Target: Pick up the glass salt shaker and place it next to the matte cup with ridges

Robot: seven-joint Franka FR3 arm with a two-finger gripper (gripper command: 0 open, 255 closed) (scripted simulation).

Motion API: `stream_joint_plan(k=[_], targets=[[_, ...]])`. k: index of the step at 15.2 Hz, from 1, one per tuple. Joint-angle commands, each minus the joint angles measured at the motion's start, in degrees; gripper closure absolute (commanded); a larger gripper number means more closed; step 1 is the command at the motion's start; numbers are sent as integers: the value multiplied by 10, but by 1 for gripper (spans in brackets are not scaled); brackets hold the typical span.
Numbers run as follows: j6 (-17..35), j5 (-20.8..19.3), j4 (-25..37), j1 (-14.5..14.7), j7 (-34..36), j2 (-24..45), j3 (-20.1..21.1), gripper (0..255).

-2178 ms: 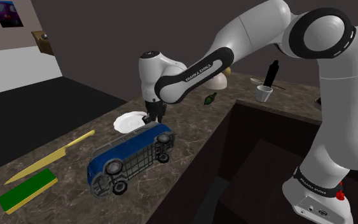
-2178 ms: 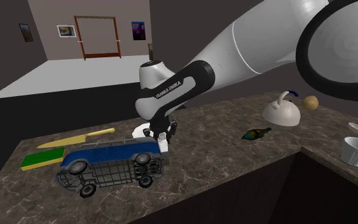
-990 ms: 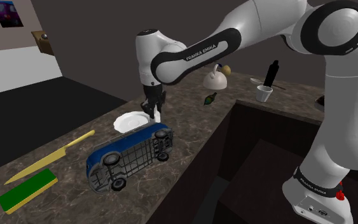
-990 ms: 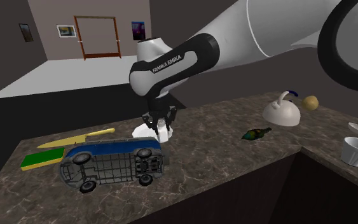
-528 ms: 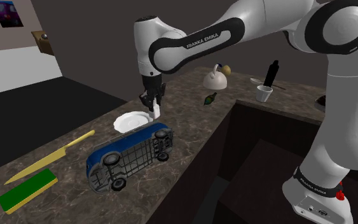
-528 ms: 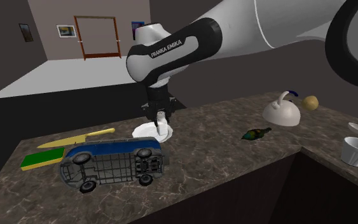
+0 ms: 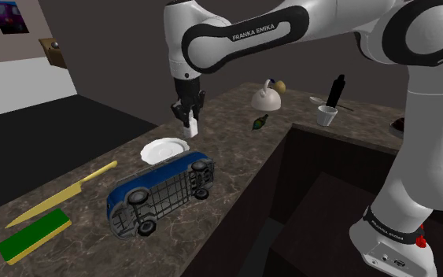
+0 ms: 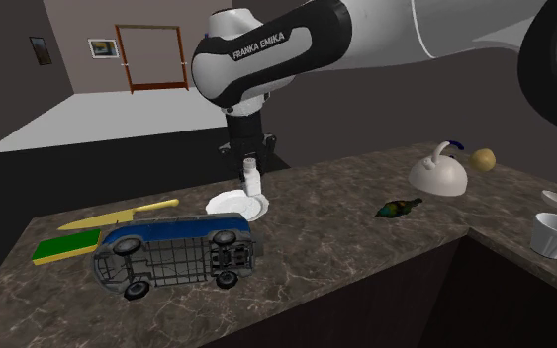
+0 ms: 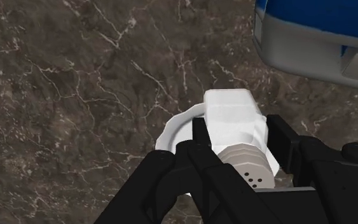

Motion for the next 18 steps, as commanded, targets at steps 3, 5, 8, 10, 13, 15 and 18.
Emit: stream_joint_plan(k=[3,5,8,10,13,15,18], targets=[[-9,8,-4,-10,-15,-16,-2,255],[5,19,-37,-31,-40,-41,-9,255],[23,34,-81,-60,-80,-74,-21,255],[34,43,-105,-78,-108,-93,-30,255],[47,56,-136,-103,-150,-118,-46,255],[54,63,-153,-118,-178,-131,-58,255],[64,72,-173,-140,-220,-147,-76,255]])
